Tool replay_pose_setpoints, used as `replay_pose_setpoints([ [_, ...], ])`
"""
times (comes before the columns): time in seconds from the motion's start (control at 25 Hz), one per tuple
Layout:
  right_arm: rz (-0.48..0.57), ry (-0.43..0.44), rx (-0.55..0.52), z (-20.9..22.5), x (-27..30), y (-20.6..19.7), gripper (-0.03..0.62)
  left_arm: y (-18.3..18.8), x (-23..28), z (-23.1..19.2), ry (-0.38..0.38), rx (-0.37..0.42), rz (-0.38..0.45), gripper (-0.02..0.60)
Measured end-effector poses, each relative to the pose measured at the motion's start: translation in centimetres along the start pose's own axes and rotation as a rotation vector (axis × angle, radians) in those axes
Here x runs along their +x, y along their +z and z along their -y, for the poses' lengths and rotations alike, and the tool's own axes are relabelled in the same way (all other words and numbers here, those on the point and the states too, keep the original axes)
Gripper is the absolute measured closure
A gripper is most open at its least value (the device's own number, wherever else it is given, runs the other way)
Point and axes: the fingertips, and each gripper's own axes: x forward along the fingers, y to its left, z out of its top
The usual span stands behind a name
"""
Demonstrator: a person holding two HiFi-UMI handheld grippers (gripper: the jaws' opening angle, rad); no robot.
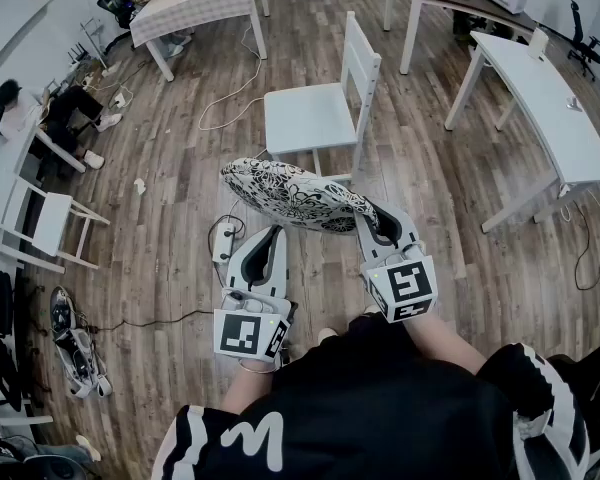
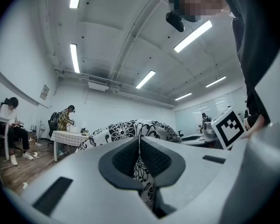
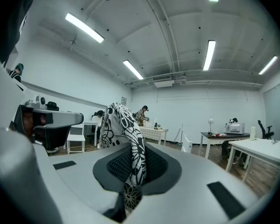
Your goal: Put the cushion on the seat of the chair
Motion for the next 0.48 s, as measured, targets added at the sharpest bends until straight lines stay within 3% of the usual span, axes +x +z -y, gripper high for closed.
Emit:
replay_pose_setpoints([
  [0.48,0.003,-0.006,0.01,-0.01,-1.0,0.01,0.559,0.06,-0.4,0.68,-0.006,-0.003,0.003,0.568],
])
